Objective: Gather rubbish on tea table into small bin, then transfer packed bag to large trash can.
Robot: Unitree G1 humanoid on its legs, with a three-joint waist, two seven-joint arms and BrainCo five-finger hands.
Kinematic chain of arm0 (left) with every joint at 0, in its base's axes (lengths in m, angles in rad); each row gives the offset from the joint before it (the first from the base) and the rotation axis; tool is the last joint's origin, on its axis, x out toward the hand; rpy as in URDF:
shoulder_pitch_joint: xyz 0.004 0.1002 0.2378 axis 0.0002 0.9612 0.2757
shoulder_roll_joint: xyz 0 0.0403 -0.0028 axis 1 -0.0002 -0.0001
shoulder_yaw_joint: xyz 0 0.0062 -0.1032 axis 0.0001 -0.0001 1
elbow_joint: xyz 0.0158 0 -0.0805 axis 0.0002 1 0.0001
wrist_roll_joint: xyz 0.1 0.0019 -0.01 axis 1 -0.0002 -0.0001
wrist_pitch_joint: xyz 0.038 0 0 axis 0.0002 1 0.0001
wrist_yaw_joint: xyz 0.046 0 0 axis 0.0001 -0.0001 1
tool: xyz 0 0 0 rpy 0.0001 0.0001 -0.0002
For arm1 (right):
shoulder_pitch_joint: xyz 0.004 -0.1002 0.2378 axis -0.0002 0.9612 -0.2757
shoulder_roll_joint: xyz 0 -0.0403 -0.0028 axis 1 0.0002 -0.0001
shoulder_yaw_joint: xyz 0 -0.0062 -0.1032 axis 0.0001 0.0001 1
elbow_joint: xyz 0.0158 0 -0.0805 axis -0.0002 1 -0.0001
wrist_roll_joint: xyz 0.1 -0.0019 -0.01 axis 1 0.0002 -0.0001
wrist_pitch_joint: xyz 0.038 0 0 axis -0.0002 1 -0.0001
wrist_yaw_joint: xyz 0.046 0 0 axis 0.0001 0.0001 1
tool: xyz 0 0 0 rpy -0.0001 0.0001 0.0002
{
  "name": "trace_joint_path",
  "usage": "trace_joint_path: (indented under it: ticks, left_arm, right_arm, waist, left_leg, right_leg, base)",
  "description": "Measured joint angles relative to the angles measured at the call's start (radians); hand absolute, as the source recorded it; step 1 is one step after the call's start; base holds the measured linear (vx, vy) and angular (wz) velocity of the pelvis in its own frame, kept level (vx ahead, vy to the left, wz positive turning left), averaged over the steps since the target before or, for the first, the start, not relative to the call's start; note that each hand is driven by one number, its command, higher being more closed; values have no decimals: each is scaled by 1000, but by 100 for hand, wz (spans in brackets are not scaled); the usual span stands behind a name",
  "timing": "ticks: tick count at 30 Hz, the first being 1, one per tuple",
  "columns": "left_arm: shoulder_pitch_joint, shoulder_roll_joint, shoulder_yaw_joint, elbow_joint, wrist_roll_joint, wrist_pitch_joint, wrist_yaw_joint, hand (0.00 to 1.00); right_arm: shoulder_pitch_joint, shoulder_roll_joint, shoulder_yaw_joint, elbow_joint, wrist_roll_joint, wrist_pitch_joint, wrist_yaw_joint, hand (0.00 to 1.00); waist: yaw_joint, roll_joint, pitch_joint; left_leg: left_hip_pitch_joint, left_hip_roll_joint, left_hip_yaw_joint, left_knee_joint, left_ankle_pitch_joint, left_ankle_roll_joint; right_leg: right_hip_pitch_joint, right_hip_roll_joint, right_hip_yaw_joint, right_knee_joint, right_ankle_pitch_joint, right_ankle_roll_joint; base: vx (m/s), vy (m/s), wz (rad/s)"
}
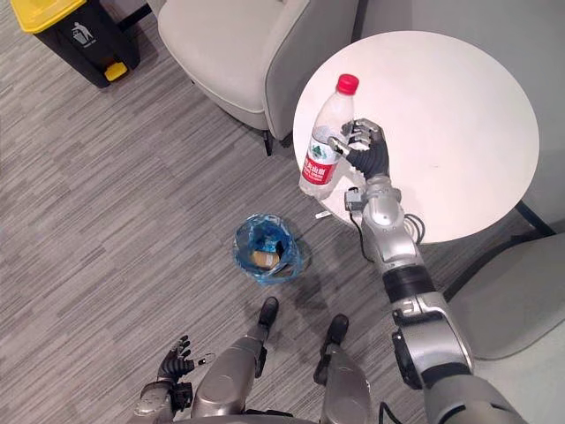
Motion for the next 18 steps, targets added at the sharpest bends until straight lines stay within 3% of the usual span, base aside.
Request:
trace_joint_path:
  ticks: [3, 6, 8, 11, 14, 18]
  left_arm:
    - [2, 0, 0, 0, 0, 8, -1, 0]
    - [7, 2, 2, 3, 2, 21, -2, 0]
    - [7, 4, 16, 3, 10, 21, -12, 0]
    - [8, 1, 23, 3, 13, 27, -22, 0]
    - [8, -3, 23, 4, 26, 34, -24, 0]
    - [9, -3, 23, 4, 34, 39, -32, 0]
  right_arm:
    - [113, 19, -8, -79, -7, 0, 8, 100]
    - [254, 65, -29, -178, -10, 0, 37, 100]
    - [313, 89, -31, -233, -19, -3, 59, 100]
    - [385, 113, -41, -297, -29, -16, 87, 100]
    - [430, 119, -42, -344, -45, -22, 101, 100]
    - [510, 137, -63, -383, -68, -27, 132, 100]
  waist:
    - [-2, -3, -12]
    - [-5, -18, -79]
    - [-29, -33, -97]
    - [-39, -47, -129]
    - [-56, -49, -144]
    - [-57, -50, -165]
  left_leg:
    - [28, 3, 8, -13, 0, 0]
    - [43, 10, 19, -34, 2, -3]
    - [72, 13, 21, -42, 1, -3]
    - [95, 16, 35, -53, 1, -3]
    - [113, 15, 49, -56, 0, -2]
    - [148, 17, 64, -63, -2, 0]
  right_leg:
    - [22, 2, 6, -8, 0, 1]
    - [31, 9, 13, -26, 4, 5]
    - [66, 14, 15, -49, 9, 10]
    - [85, 19, 28, -69, 16, 13]
    - [103, 20, 40, -85, 23, 18]
    - [138, 25, 56, -110, 35, 17]
  base:
    - [14, 1, -7]
    - [32, -9, -10]
    - [23, -5, -4]
    - [-5, 6, -13]
    - [-8, 16, -15]
    - [-13, 6, -11]
